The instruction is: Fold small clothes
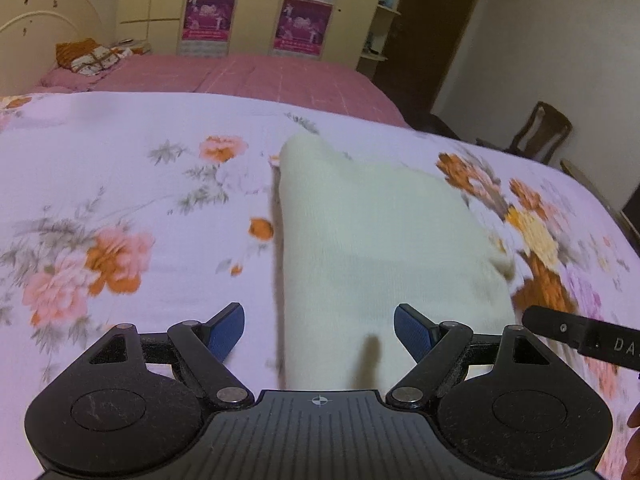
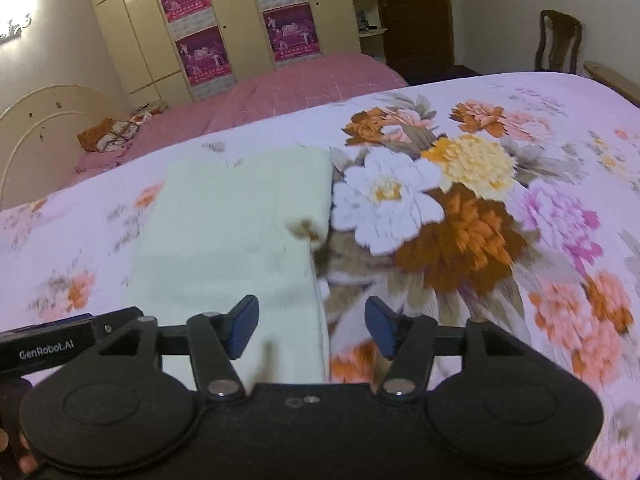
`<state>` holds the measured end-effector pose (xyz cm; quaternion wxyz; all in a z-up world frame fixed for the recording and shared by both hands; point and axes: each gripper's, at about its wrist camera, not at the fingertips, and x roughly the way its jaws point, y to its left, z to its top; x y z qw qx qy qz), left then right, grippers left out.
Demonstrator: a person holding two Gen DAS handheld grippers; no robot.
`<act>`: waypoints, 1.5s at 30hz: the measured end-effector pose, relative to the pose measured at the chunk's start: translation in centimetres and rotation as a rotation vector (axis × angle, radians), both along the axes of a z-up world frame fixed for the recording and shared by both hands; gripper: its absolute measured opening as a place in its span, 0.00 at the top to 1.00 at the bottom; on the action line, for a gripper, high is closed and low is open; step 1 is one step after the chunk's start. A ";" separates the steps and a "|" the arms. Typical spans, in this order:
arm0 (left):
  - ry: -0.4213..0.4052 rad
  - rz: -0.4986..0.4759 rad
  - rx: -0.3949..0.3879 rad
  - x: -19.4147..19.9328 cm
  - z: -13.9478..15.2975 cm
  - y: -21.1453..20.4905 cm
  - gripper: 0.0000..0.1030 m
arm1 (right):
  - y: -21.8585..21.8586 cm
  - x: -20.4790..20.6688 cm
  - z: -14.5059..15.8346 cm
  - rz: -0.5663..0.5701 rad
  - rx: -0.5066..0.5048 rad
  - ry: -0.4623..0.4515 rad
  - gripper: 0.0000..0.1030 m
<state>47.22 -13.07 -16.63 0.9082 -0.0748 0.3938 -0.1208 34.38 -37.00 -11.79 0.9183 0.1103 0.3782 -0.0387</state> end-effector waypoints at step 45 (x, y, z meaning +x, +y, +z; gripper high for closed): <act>0.083 -0.087 -0.139 6.7 -3.5 -1.7 0.21 | -2.9 12.3 -3.4 0.349 0.170 0.191 0.52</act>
